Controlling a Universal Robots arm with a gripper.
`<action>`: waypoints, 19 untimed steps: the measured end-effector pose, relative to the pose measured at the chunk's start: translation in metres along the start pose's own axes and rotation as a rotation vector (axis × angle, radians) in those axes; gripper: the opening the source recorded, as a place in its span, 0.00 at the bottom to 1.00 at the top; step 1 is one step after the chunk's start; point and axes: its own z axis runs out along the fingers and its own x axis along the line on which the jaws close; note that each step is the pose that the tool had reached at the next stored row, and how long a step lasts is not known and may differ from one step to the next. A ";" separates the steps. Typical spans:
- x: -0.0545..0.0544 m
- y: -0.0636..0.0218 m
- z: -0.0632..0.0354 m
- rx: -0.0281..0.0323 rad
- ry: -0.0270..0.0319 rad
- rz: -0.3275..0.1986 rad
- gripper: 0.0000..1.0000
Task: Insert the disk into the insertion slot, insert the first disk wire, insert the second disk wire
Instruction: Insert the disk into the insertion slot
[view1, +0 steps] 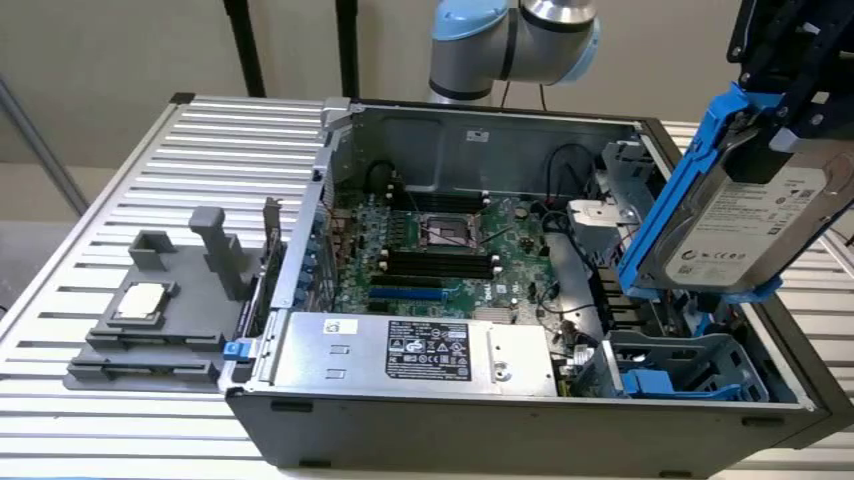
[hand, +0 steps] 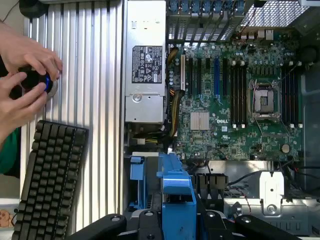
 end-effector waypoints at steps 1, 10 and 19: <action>0.000 0.0000 0.0000 0.0000 0.0000 0.000 0.32; 0.015 -0.0048 0.0013 -0.0019 -0.0026 0.000 0.32; 0.031 -0.0106 0.0153 -0.0042 -0.0082 0.000 0.32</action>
